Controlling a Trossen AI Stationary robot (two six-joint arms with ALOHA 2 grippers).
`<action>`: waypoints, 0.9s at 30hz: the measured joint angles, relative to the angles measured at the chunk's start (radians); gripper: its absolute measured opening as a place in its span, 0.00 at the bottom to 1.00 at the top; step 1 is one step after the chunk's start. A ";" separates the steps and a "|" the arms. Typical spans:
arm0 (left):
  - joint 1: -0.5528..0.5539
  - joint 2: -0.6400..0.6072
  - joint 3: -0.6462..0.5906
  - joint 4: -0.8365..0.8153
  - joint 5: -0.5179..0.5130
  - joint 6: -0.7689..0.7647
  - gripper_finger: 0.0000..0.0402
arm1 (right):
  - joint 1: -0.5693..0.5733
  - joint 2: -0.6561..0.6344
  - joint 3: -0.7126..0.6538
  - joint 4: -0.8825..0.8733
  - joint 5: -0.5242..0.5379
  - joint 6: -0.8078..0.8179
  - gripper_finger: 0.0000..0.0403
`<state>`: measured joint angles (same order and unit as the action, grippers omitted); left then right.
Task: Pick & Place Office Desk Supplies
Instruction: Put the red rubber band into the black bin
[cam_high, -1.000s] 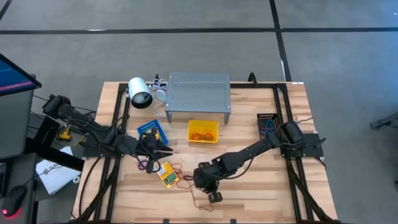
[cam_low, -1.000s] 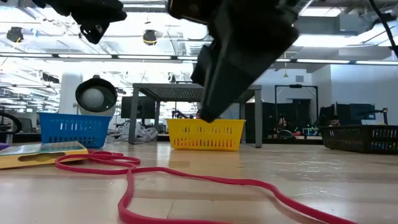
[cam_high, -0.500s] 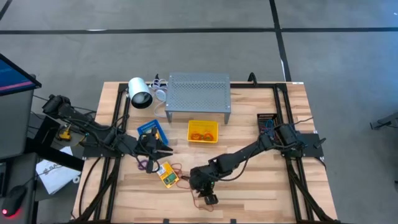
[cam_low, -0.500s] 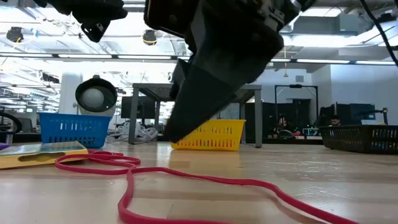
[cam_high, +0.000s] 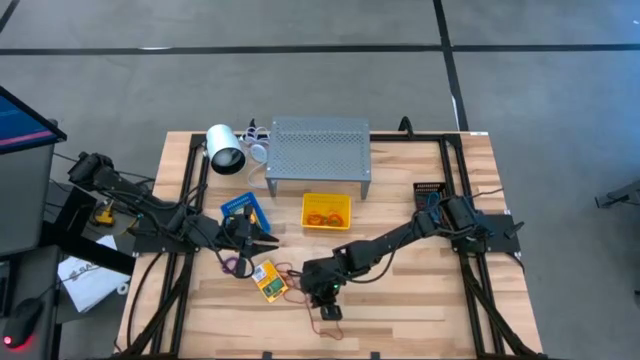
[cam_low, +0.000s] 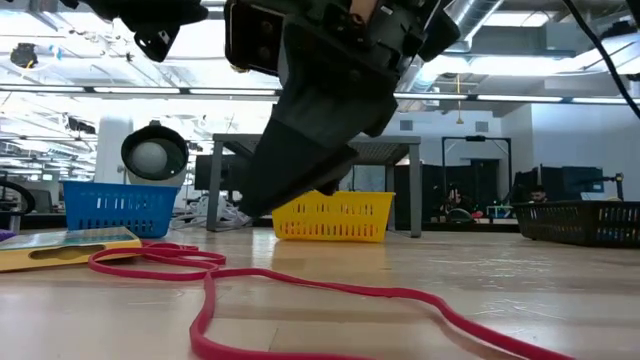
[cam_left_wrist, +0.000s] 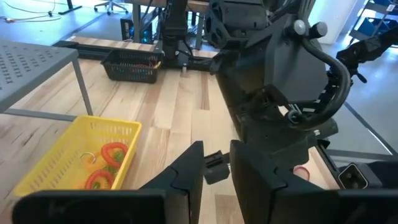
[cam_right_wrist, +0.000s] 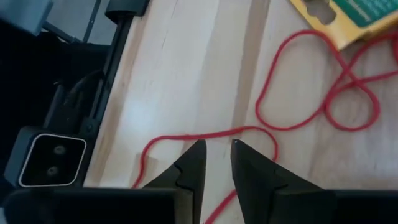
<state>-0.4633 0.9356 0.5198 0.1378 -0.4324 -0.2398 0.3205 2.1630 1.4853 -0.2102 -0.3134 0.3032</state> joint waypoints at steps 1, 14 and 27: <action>0.000 0.000 0.000 0.001 0.000 0.000 0.19 | 0.000 0.001 0.000 -0.004 0.000 0.007 0.18; 0.000 0.000 0.000 0.002 0.002 -0.003 0.19 | 0.007 0.022 -0.001 -0.010 0.152 0.048 0.37; 0.000 0.000 0.000 0.005 0.022 -0.003 0.19 | 0.052 0.107 0.007 0.039 0.190 0.087 0.29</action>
<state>-0.4633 0.9356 0.5200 0.1431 -0.4108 -0.2432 0.3726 2.2698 1.4925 -0.1709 -0.1235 0.3899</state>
